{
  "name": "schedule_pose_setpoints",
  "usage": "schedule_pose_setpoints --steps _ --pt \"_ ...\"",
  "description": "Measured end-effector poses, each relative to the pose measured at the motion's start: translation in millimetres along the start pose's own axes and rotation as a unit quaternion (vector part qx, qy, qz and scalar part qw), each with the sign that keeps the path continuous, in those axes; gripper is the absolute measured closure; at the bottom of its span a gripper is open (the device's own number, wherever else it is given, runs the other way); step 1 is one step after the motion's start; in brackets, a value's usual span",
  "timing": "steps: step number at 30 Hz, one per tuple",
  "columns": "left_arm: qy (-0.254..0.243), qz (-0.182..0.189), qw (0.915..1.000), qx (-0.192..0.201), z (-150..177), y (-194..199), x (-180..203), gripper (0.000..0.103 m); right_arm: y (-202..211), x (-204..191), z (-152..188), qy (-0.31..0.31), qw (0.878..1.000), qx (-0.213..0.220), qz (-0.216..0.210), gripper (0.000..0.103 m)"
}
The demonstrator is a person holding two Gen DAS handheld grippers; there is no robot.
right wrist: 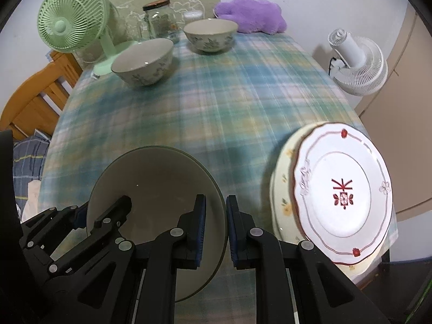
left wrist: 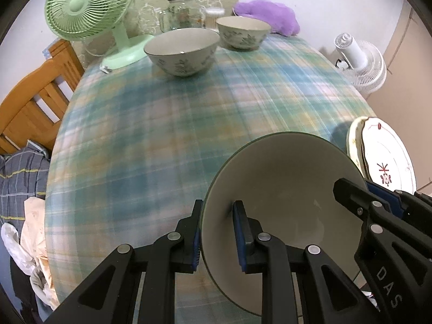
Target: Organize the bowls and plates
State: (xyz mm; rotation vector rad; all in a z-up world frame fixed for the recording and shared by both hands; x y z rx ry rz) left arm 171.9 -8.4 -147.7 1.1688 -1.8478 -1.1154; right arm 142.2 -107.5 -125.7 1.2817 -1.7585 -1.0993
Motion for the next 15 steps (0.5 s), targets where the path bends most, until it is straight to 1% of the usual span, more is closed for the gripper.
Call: schedule_pose_setpoints --steps 10,15 --pt "0.006 0.005 0.9998 -0.018 8 -8 12 0.084 -7 11 4 0.020 1.000 -0.007 0.009 0.085" --pt "-0.005 -0.007 0.9998 -0.018 9 -7 17 0.084 -12 14 5 0.023 1.000 -0.012 0.011 0.085"
Point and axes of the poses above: each gripper's, at about its wrist camera, not at the fingertips, and y roughly against the way its jaws point, x to its right, z to its underside, the point moved 5 cm from there along -y, roughly the way its jaws point, and after that the axes turned 6 degrees about z, right-handed, at the moved point
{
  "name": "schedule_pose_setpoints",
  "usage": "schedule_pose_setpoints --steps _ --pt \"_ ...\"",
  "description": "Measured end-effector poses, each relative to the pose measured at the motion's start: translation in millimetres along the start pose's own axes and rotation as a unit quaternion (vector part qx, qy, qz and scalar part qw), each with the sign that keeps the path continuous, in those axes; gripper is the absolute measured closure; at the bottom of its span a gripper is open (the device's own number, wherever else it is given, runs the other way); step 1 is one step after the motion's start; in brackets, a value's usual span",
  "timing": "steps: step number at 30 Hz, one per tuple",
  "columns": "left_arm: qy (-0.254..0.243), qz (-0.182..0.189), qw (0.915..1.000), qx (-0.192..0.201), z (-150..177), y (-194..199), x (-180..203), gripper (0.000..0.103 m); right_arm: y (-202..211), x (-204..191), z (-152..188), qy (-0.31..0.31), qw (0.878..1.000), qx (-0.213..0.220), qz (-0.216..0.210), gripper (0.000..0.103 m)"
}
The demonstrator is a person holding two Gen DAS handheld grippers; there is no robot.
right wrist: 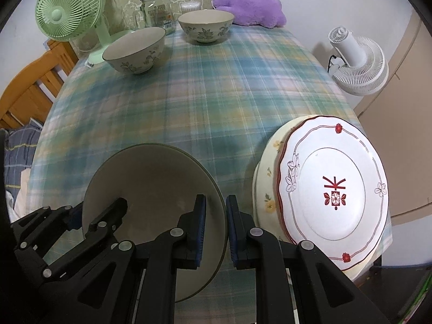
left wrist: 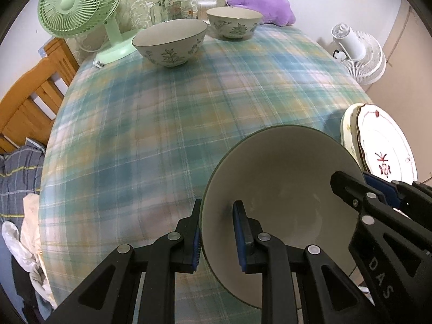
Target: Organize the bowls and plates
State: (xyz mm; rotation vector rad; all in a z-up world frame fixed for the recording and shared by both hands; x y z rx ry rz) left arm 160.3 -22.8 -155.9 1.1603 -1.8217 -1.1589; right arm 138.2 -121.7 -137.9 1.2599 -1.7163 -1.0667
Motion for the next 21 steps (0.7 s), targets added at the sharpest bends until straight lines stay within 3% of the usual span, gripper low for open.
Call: schedule_pose_setpoints --steps 7,13,14,16,18,21 --pt "0.000 0.006 1.0000 0.007 -2 2 2 0.081 -6 3 0 -0.013 1.000 -0.005 0.003 0.084" --pt "-0.009 0.016 0.9998 0.010 -4 6 7 0.057 -6 2 -2 -0.008 1.000 -0.007 0.001 0.081" --pt "-0.008 0.019 0.9997 0.010 -4 7 7 0.047 -6 2 -2 -0.008 1.000 -0.006 0.001 0.077" --pt "-0.004 0.016 0.9998 0.014 -5 10 4 0.041 -2 3 -3 -0.010 1.000 0.000 0.003 0.054" --pt "-0.002 0.023 0.9995 0.019 -7 14 2 0.035 5 3 -5 -0.012 1.000 0.015 0.004 0.040" --pt "-0.004 0.027 0.9992 0.028 -9 22 0 0.027 14 2 -8 -0.013 1.000 0.028 0.006 0.034"
Point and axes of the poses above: each gripper's, at about its wrist camera, not at the fingertips, and y roughly against the way its jaws point, x to its right, z to its underside, the point moved 5 cm from there along -y, roughly the way its jaws point, and after that the axes turned 6 degrees about z, right-handed, at the moved point
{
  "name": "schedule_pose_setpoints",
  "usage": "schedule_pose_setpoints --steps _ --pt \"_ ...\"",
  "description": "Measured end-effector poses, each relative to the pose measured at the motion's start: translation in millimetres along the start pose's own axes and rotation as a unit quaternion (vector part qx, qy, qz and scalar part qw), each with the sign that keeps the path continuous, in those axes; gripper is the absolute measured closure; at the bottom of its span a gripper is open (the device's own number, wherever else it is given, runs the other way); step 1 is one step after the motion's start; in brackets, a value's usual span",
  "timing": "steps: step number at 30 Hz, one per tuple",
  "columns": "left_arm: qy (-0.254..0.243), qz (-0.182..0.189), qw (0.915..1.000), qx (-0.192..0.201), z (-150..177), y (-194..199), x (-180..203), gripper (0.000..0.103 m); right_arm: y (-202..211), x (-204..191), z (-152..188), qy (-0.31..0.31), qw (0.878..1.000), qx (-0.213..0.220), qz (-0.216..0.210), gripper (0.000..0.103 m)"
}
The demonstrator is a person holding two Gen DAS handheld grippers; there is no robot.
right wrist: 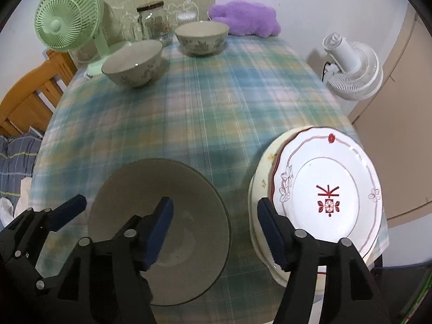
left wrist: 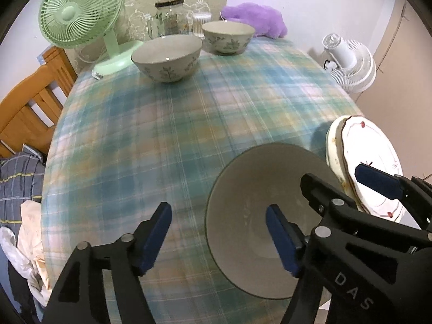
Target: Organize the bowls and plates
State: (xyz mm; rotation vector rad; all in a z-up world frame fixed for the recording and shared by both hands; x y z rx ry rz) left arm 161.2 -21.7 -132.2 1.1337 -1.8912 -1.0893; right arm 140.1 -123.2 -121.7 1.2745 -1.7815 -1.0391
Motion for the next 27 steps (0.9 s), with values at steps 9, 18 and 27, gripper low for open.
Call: schedule_pose_setpoints --steps 9,18,27 --pt "0.002 0.015 0.9993 0.034 -15 28 -15 0.022 27 -14 -15 -0.011 0.999 0.032 -0.010 0.027" --pt "0.013 0.011 0.9974 0.071 -52 51 -25 0.022 51 -22 -48 -0.027 0.997 0.068 -0.030 0.027" --pt "0.051 -0.020 0.9949 0.085 -98 39 -35 0.022 36 -23 -104 0.006 0.996 0.081 -0.042 0.027"
Point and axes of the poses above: each gripper's, at about its wrist camera, not at the fingertips, and y roughly against the way its jaws point, x to its right, z to its underside, the point moved 5 cm from there along -y, roughly the way its jaws point, and after that the axes turned 6 degrees about z, right-handed, at the moved point
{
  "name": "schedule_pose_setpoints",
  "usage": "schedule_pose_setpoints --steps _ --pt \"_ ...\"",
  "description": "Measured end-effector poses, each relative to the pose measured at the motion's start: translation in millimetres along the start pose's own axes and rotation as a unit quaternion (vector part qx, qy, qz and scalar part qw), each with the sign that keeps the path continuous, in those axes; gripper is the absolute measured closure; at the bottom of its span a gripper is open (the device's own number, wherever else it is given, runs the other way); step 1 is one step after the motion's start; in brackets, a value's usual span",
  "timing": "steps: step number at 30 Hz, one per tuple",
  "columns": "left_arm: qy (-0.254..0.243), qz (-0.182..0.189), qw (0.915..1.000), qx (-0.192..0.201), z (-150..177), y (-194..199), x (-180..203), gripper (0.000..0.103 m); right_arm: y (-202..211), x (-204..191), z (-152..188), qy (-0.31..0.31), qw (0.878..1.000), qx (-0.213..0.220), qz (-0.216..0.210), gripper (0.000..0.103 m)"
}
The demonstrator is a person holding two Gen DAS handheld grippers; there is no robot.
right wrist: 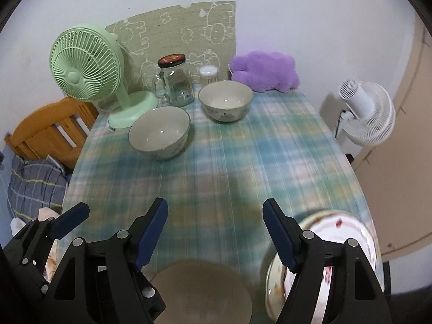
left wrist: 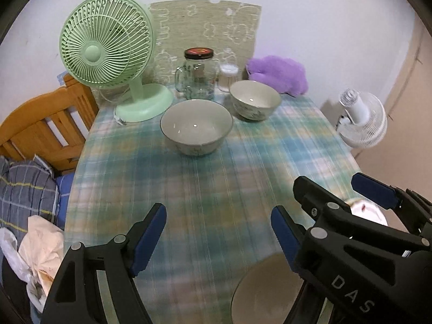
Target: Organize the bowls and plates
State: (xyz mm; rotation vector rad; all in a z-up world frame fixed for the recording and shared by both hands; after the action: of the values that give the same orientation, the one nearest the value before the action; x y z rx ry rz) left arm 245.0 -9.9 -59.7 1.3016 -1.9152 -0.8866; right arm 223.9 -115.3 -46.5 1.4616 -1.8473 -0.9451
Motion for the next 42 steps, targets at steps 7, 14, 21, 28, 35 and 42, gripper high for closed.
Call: schedule_pose_setpoints --steps 7,14,21,28,35,42 --pt "0.028 -0.042 0.9984 0.024 -33 -21 -6 0.022 -26 -4 -41 0.028 0.999 0.014 -0.016 0.027" --pt "0.064 -0.083 0.9937 0.040 -64 -47 -22 0.022 -61 -14 -79 0.055 0.997 0.022 -0.052 0.027" --pt "0.085 -0.111 0.9897 0.034 -86 -76 -40 0.030 -99 -30 -109 0.063 0.995 0.019 -0.081 0.027" --pt "0.096 -0.127 0.9864 0.042 -103 -106 -60 0.034 -132 -43 -128 0.063 0.994 0.024 -0.084 0.027" --pt "0.113 -0.125 0.9854 0.023 -104 -137 -80 0.054 -167 -61 -134 0.064 0.994 0.003 -0.093 0.037" --pt "0.128 -0.115 0.9849 0.011 -100 -159 -95 0.061 -193 -74 -133 0.062 0.993 -0.008 -0.102 0.049"
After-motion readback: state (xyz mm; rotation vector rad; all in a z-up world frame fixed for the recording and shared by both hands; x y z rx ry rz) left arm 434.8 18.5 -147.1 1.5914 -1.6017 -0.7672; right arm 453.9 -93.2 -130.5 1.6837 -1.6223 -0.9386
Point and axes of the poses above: each gripper's, at about its wrist camera, not at the fingertips, and y roughly against the way its jaws point, x to its right, z to its underside, the point moved 5 cm from there along -y, roughly the way its jaws point, and after that the axes turned 6 degrees about z, right-handed, at the moved point
